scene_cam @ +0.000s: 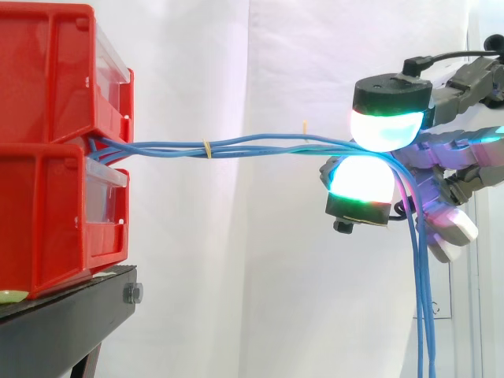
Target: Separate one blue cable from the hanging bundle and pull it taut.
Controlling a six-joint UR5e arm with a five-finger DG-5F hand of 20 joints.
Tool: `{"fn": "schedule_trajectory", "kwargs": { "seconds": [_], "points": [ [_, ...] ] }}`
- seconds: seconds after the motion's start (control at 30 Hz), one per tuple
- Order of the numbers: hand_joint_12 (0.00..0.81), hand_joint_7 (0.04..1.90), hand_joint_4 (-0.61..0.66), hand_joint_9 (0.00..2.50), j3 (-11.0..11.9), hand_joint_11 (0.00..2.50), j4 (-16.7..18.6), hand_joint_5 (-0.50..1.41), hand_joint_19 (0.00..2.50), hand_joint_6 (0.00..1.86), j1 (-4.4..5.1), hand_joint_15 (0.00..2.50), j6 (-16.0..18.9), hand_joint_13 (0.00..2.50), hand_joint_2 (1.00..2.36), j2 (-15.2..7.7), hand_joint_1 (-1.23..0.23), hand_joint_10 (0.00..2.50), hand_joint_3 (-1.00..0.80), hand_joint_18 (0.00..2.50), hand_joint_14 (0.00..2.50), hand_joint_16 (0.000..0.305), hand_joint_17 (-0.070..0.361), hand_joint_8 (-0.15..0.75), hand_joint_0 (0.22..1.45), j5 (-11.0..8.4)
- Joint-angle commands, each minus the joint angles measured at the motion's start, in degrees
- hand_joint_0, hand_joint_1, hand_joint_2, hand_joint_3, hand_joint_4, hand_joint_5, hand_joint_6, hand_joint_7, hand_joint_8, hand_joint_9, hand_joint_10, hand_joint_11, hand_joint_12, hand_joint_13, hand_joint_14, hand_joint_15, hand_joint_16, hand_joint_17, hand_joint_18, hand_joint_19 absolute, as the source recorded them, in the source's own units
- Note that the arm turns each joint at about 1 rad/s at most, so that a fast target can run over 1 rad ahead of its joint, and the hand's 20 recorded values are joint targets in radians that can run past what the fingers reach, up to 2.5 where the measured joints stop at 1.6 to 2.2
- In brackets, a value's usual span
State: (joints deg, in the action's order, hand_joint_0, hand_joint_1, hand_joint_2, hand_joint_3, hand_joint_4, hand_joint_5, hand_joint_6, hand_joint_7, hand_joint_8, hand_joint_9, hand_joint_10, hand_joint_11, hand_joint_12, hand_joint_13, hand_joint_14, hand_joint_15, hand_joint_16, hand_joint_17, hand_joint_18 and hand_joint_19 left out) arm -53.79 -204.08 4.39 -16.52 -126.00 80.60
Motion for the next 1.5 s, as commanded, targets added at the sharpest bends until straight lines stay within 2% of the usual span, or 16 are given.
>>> {"fn": "schedule_trajectory", "kwargs": {
  "seconds": [0.0,0.2,0.43,0.6,0.63,0.67,0.8,0.87,1.07,1.2,1.3,1.47],
  "points": [
    [0.238,1.26,0.04,1.89,0.0,0.23,0.0,0.14,0.63,0.5,0.01,0.4,0.0,1.26,1.02,-0.04,-0.72,0.01,-0.3,0.89,0.01,0.047,0.105,0.077,0.75,0.0],
    [0.236,1.25,0.0,1.88,0.0,0.23,0.0,0.14,0.62,0.5,0.01,0.4,0.0,1.25,1.02,0.05,-0.77,0.01,-0.16,0.88,0.01,0.047,0.106,0.087,0.74,0.0],
    [0.238,1.26,-0.01,1.88,0.0,0.23,0.0,0.15,0.63,0.5,0.01,0.4,0.0,1.25,1.02,0.05,-0.78,0.01,-0.15,0.88,0.02,0.047,0.105,0.084,0.74,0.0],
    [0.232,1.27,0.01,1.88,0.0,0.23,0.0,0.14,0.62,0.5,0.01,0.4,0.0,1.26,1.01,0.05,-0.75,0.01,-0.33,0.9,0.02,0.047,0.106,0.079,0.72,0.0],
    [0.222,1.27,0.02,1.87,0.0,0.2,0.0,0.14,0.61,0.5,0.01,0.4,-0.09,1.26,1.0,-0.04,-0.73,0.01,-0.45,0.89,0.02,0.048,0.108,0.075,0.66,0.0],
    [0.223,1.28,0.03,1.87,0.0,0.2,0.0,0.14,0.62,0.5,0.01,0.41,-0.09,1.26,1.0,-0.04,-0.67,0.01,-0.5,0.88,0.02,0.049,0.111,0.079,0.61,0.0],
    [0.232,1.28,0.05,1.87,0.0,0.18,0.0,0.14,0.6,0.5,0.01,0.39,0.0,1.27,1.0,-0.04,-0.58,0.01,-0.5,0.89,0.01,0.054,0.122,0.097,0.54,0.0],
    [0.237,1.29,0.06,1.87,0.0,0.17,0.0,0.14,0.6,0.5,0.01,0.39,0.0,1.27,1.0,-0.04,-0.58,0.01,-0.5,0.89,0.01,0.055,0.123,0.101,0.53,0.0],
    [0.224,1.28,0.04,1.87,-0.09,0.18,0.0,0.14,0.61,0.5,-0.08,0.4,0.17,1.26,1.0,-0.04,-0.66,0.01,-0.49,0.86,0.02,0.05,0.112,0.083,0.65,-0.09],
    [0.226,1.27,0.04,1.88,0.0,0.2,0.0,0.14,0.61,0.5,-0.08,0.4,0.7,1.26,1.01,-0.04,-0.72,0.01,-0.42,0.87,0.02,0.049,0.11,0.087,0.71,-0.09],
    [0.223,1.27,0.04,1.89,0.0,0.2,0.0,0.14,0.62,0.5,-0.08,0.4,0.79,1.26,1.01,0.05,-0.72,0.01,-0.39,0.88,0.02,0.049,0.109,0.069,0.72,0.0],
    [0.22,1.27,0.04,1.89,-0.09,0.18,0.0,0.14,0.61,0.5,-0.08,0.4,0.79,1.27,1.0,0.05,-0.66,0.01,-0.45,0.89,0.02,0.048,0.108,0.063,0.71,-0.09]
  ]
}}
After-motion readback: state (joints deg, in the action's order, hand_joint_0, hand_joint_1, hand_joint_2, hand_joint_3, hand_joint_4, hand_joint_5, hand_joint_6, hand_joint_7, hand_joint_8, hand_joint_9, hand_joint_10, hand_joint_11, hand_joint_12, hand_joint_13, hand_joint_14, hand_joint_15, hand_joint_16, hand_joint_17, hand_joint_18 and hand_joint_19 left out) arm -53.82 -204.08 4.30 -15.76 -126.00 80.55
